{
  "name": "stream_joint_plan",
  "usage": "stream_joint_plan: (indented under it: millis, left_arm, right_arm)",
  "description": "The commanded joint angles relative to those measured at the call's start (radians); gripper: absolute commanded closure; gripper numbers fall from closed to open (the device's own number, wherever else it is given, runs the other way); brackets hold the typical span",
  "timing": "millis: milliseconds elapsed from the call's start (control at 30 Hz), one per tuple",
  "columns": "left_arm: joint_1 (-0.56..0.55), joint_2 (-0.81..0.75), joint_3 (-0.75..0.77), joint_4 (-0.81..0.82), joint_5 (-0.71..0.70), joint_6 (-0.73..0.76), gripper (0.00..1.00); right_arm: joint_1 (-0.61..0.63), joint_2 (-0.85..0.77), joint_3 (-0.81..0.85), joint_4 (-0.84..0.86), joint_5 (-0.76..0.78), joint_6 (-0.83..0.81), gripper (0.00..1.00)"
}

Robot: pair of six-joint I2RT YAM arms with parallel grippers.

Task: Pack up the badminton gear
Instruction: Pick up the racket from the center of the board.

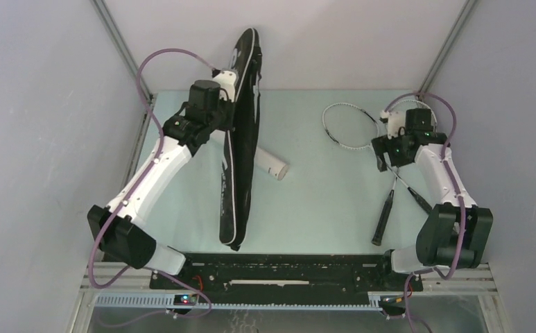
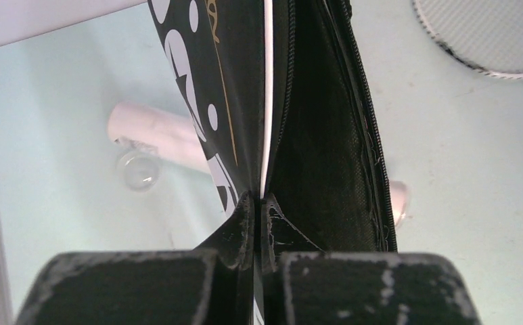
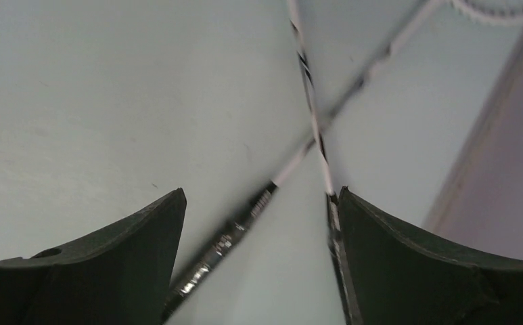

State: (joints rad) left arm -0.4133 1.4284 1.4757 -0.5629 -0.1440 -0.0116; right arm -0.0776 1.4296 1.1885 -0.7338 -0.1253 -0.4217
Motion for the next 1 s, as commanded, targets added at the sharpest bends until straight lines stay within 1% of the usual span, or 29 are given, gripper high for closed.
stream_joint_plan:
  millis: [0,133,267,400,467,700,767,867,933,967]
  left_arm:
    - [-0.022,0.031,0.110,0.076,0.058,-0.061,1.00]
    - [-0.044,0.048,0.131,0.071,0.079,-0.068,1.00]
    - [-0.057,0.046,0.127,0.070,0.083,-0.068,1.00]
    - [-0.065,0.046,0.126,0.066,0.084,-0.062,1.00]
    - [-0.067,0.045,0.126,0.061,0.083,-0.058,1.00]
    - [-0.068,0.038,0.116,0.057,0.084,-0.045,1.00]
    - [-0.068,0.037,0.113,0.056,0.087,-0.044,1.00]
    - [-0.070,0.035,0.111,0.054,0.086,-0.042,1.00]
    - [-0.070,0.033,0.111,0.054,0.083,-0.041,1.00]
    - [-0.070,0.031,0.113,0.054,0.081,-0.040,1.00]
  right_arm:
    - [-0.081,0.019,-0.021,-0.061,0.069,-0.170,0.10]
    - [-0.134,0.091,-0.026,-0.031,0.088,-0.261,0.12]
    - [-0.131,0.163,-0.024,0.010,0.103,-0.316,0.16]
    - [-0.097,0.240,-0.023,0.075,0.125,-0.351,0.20]
    - [-0.059,0.295,-0.020,0.114,0.186,-0.363,0.23]
    - [0.008,0.447,0.046,0.163,0.268,-0.362,0.34]
    - [0.015,0.494,0.072,0.165,0.286,-0.368,0.39]
    - [0.018,0.540,0.099,0.160,0.288,-0.377,0.51]
    - [0.018,0.550,0.107,0.158,0.278,-0.378,0.63]
    - [0.019,0.549,0.112,0.152,0.266,-0.373,0.71]
